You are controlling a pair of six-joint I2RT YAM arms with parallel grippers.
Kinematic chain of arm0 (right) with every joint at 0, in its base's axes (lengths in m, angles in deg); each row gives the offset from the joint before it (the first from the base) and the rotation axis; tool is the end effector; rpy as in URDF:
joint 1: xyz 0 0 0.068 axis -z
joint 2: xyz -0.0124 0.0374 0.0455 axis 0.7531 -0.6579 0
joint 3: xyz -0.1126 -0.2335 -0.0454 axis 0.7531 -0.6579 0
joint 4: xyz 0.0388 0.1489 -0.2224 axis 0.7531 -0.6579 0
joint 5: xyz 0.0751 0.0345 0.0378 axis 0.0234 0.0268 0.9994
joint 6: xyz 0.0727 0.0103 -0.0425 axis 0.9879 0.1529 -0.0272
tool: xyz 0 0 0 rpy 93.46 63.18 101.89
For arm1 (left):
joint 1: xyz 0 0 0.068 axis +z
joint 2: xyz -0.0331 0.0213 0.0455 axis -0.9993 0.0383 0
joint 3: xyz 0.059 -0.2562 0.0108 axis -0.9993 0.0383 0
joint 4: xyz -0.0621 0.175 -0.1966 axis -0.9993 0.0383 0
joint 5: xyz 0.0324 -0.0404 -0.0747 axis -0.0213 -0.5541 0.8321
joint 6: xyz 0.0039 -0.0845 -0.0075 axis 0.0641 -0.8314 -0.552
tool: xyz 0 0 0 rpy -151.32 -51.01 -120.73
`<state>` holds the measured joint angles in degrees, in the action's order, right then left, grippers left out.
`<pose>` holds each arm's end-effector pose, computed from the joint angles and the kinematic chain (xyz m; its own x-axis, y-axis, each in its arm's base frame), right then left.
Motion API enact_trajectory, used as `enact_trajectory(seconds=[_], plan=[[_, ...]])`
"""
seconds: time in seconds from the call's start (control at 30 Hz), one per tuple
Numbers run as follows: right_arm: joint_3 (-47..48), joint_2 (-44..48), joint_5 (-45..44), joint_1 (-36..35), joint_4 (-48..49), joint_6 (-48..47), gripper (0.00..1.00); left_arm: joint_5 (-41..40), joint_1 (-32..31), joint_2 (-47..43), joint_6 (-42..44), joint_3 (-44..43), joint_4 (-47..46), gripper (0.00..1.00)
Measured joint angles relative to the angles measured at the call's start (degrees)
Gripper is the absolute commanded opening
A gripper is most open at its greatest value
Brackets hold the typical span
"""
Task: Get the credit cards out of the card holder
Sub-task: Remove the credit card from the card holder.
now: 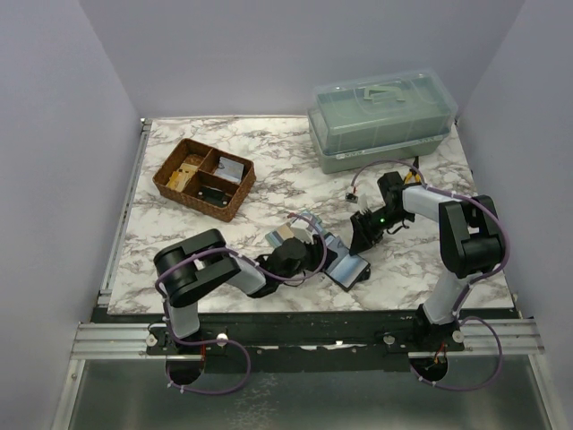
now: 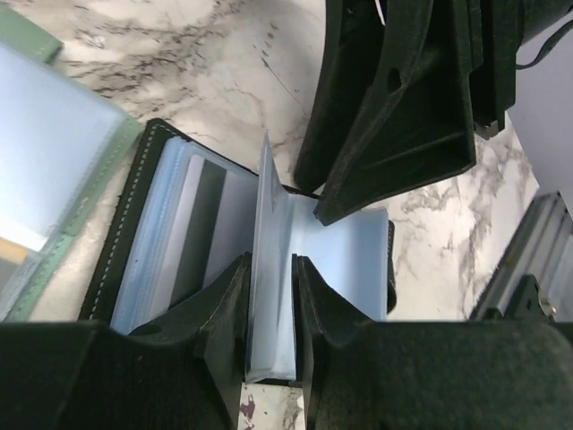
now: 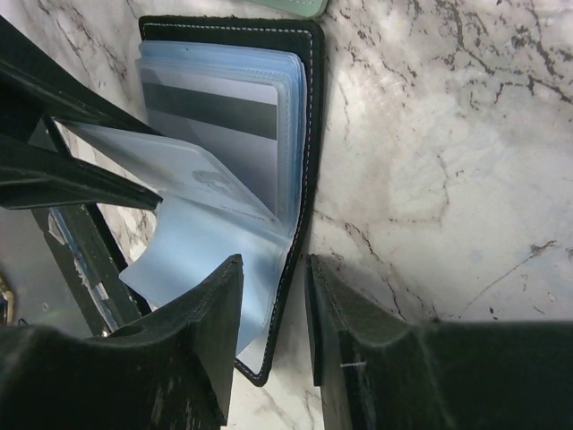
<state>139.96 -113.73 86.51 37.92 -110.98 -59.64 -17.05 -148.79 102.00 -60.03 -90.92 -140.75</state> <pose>0.2919 0.1115 0.0968 -0.7461 -0.5113 -0.4265 -0.6583 0.4706 0.5875 0.1856 -0.3039 0.0912 -0.6181 -0.2491 -0.7456 0.4697 0.6435 -0.6044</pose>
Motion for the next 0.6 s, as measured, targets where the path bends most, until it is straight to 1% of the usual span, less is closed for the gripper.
enact_trajectory(seconds=[0.23, 0.3, 0.37, 0.43, 0.47, 0.6], plan=[[-0.6, 0.7, -1.0, -0.4, 0.4, 0.0, 0.41, 12.8, 4.7, -2.1, -0.5, -6.2, 12.2, 0.28], [-0.7, 0.8, -1.2, -0.6, 0.5, 0.0, 0.41, 15.1, 5.6, -2.1, -0.9, -8.1, 15.6, 0.27], [-0.7, 0.9, -1.3, -0.7, 0.8, 0.0, 0.41, 16.7, 6.3, -2.1, -1.2, -10.2, 20.0, 0.21], [-0.8, 1.1, -1.5, -0.7, 1.0, 0.0, 0.41, 17.6, 6.7, -2.0, -1.3, -12.1, 24.3, 0.05], [-0.9, 1.2, -1.6, -0.7, 1.1, 0.0, 0.41, 18.2, 6.9, -2.0, -1.3, -13.6, 27.3, 0.0], [-1.1, 1.9, -2.4, -0.7, 1.5, 0.0, 0.43, 20.1, 7.4, -1.8, -1.0, -16.8, 32.8, 0.0]])
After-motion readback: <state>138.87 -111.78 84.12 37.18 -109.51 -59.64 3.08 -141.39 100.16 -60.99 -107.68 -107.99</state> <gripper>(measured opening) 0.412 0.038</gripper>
